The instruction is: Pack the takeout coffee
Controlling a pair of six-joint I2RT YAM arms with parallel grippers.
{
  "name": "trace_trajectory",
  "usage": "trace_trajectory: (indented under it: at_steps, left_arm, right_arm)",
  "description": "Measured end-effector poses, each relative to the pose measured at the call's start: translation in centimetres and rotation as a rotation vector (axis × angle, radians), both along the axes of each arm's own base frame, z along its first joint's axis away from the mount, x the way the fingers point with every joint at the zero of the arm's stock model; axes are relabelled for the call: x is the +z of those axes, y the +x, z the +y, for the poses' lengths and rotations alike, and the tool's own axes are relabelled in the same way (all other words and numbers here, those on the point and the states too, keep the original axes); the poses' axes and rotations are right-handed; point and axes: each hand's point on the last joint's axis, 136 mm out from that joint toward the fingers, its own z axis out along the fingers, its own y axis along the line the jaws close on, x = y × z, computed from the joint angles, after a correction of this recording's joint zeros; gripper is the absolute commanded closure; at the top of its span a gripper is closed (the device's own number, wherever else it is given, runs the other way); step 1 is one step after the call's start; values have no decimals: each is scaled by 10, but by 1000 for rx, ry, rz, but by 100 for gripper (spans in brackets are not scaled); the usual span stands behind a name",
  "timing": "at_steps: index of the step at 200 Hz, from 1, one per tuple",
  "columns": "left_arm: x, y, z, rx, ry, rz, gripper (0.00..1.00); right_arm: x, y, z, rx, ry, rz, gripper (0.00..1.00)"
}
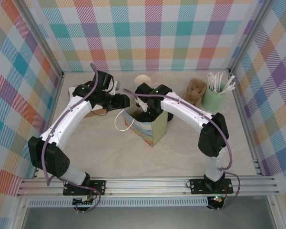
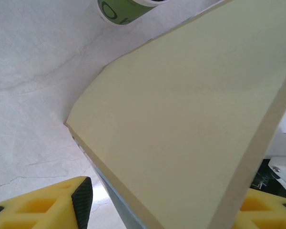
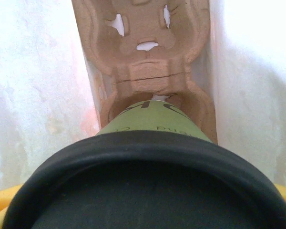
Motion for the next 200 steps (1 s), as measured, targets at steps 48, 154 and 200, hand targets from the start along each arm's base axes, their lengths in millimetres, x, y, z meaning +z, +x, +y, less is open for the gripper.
trace_trajectory:
  at_steps: [48,154,200]
  left_arm:
    - [0,0,0,0,0,0,42]
    - [-1,0,0,0,2,4,42]
    - [-4,2,1,4,9,7,42]
  right_arm:
    - [0,0,0,0,1,-1,12]
    - [-2,3,3,19,8,-13,12]
    - [-3,2,2,22,6,-12,12]
